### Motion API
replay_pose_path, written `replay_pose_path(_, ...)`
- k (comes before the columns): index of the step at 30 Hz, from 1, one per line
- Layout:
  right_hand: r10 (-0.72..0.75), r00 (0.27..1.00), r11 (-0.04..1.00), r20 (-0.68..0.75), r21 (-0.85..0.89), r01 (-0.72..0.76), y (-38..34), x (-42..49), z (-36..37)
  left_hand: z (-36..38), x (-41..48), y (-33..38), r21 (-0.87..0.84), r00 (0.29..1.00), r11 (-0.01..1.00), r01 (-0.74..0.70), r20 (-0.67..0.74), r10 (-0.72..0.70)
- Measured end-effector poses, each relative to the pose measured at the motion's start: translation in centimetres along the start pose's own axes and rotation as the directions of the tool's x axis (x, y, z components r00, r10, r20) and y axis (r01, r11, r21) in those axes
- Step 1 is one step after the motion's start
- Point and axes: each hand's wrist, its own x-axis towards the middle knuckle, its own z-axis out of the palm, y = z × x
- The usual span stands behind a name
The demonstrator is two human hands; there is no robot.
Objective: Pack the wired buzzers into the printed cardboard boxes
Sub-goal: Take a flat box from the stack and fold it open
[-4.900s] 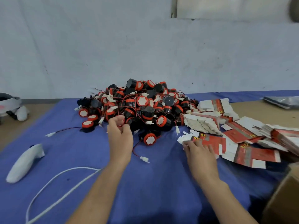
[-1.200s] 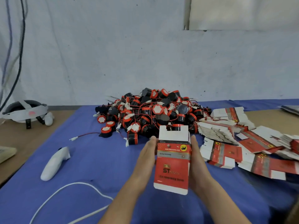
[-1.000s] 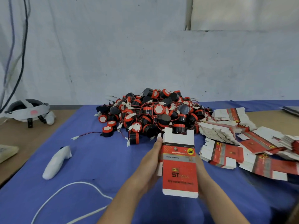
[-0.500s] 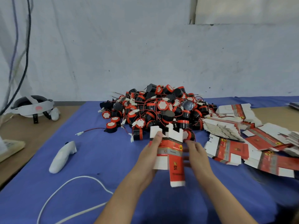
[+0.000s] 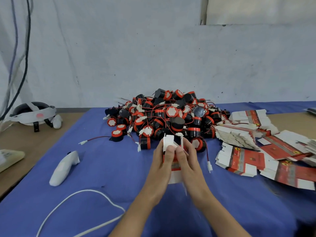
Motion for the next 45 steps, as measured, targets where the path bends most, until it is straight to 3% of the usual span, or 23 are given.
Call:
replay_pose_path(11, -0.115, 0.988, 0.992, -0.106, -0.068, 0.108, 0.9, 3.3, 0.2, -0.5, 4.3, 0.1, -0.016, 0.993, 0.998, 0.055, 0.109, -0.053)
replay_pose_path(16, -0.176, 0.981, 0.976, -0.076, -0.147, 0.164, 0.7, 2.4, 0.2, -0.2, 3.0, -0.5, -0.092, 0.998, 0.996, 0.009, 0.063, -0.003)
replay_pose_path(21, -0.239, 0.968, 0.941, -0.071, -0.262, 0.213, 0.7, 1.7, 0.4, -0.3, 2.6, -0.7, -0.064, 0.999, 0.997, -0.035, -0.001, 0.035)
replay_pose_path(25, -0.274, 0.960, 0.913, -0.055, -0.328, 0.242, 0.9, 1.6, 0.4, -0.5, 1.8, -0.7, 0.024, 1.000, 0.999, -0.026, 0.018, 0.026)
replay_pose_path(29, -0.351, 0.936, 0.873, -0.039, -0.376, 0.311, 0.2, 1.2, 0.6, -0.8, 1.1, -0.1, 0.007, 0.998, 0.998, -0.059, 0.023, 0.058)
replay_pose_path(45, -0.212, 0.970, 0.875, 0.120, -0.420, 0.243, 0.1, 0.2, 0.6, -2.9, 0.4, 1.1, -0.039, 0.989, 0.994, -0.098, 0.105, 0.101)
